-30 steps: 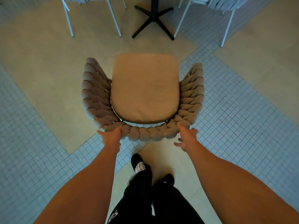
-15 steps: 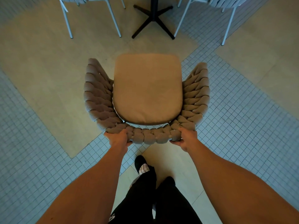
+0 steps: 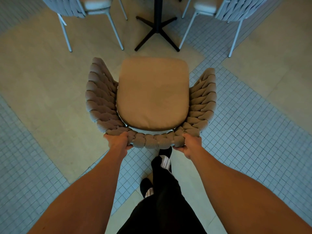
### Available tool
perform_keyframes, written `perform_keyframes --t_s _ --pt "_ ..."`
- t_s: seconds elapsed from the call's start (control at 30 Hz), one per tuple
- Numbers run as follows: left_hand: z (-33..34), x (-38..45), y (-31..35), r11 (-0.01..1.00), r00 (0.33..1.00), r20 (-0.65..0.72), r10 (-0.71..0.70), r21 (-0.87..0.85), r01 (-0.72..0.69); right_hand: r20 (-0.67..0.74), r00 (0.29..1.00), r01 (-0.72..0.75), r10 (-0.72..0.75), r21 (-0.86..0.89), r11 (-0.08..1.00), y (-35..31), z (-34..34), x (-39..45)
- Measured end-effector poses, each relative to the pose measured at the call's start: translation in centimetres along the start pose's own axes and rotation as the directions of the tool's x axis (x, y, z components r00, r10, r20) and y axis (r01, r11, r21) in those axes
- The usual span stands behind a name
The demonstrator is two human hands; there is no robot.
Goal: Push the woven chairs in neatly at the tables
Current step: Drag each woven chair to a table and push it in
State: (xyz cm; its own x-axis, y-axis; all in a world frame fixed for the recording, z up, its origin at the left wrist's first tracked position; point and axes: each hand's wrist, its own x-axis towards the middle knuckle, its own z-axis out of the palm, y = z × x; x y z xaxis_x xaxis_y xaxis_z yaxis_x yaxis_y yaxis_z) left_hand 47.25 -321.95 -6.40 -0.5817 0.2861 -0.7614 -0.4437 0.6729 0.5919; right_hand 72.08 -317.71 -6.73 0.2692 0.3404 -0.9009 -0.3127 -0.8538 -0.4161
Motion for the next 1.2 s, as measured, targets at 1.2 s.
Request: perform_keyframes --t_s 1.2 --pt "25.4 12.6 28.5 1.0 1.0 0.005 -0.016 0.026 0.016 0.005 1.0 0.023 -0.023 -0.006 1.0 -32.9 17.8 13.7"
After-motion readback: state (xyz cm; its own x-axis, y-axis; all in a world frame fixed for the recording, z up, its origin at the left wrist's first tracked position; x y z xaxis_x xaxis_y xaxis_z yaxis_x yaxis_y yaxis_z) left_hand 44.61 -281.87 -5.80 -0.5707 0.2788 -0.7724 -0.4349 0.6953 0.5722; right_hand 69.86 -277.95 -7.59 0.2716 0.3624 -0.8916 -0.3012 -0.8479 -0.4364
